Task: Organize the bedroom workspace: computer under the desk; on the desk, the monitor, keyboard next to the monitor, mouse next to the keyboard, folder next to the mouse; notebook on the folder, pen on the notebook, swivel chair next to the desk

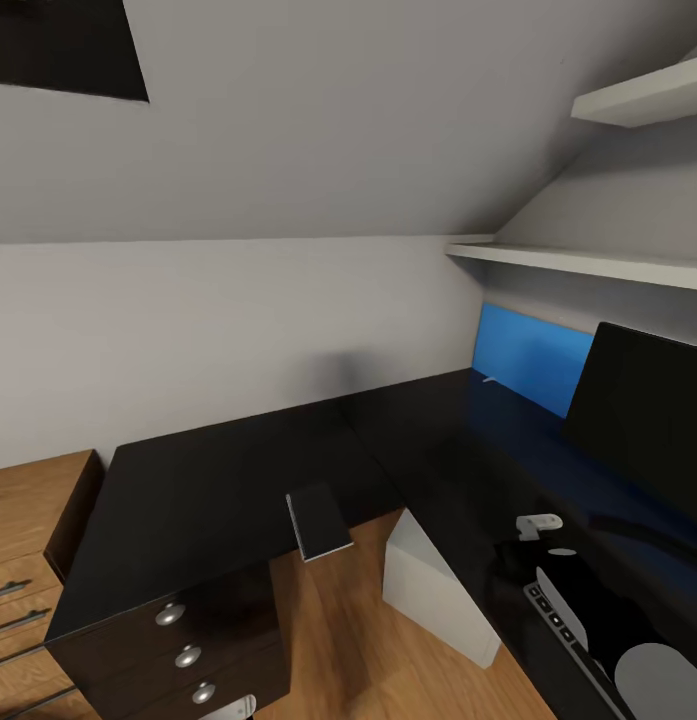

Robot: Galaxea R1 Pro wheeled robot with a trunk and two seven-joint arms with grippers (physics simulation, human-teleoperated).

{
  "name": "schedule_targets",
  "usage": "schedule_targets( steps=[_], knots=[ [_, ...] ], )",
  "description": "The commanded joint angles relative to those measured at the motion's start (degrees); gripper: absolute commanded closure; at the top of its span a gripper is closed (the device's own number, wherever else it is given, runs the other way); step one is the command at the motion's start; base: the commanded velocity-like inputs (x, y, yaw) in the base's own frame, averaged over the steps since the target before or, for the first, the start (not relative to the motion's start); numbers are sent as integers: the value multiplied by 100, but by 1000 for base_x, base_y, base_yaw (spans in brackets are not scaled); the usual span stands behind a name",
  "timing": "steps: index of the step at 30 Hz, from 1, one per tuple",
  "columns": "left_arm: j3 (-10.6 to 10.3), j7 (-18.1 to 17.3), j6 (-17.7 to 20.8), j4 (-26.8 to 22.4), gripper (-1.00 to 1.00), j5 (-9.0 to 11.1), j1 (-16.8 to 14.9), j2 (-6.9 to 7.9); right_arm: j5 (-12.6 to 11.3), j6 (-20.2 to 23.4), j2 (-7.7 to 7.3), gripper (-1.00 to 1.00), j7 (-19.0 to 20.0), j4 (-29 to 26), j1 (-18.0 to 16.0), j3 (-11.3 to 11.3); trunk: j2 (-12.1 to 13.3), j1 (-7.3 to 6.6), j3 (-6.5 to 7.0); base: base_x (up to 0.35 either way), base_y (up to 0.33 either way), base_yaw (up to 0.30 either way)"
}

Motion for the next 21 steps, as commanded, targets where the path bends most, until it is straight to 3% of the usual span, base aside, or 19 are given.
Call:
schedule_targets(
  steps=[1, 17, 18, 21],
  knots=[
    [-31, 31, -41, -2, -100, 58, -7, 6, -46, 26, -7, 100, -14, -8, -4, 27, -4, 0, -7, 0, 0, 0],
    [-31, 40, -42, -2, -100, 61, -7, 15, -46, 21, -13, 100, -10, -8, -4, 28, -4, 0, -7, 52, 0, 0],
    [-31, 40, -42, -2, -100, 61, -7, 15, -45, 21, -12, -100, -10, -8, -4, 28, -4, 0, -7, 0, 0, 0],
    [-31, 40, -47, -2, -100, 55, -7, 15, -44, 21, -10, -100, -10, -8, -4, 28, -4, 0, -7, 0, 0, 0]
  ],
)
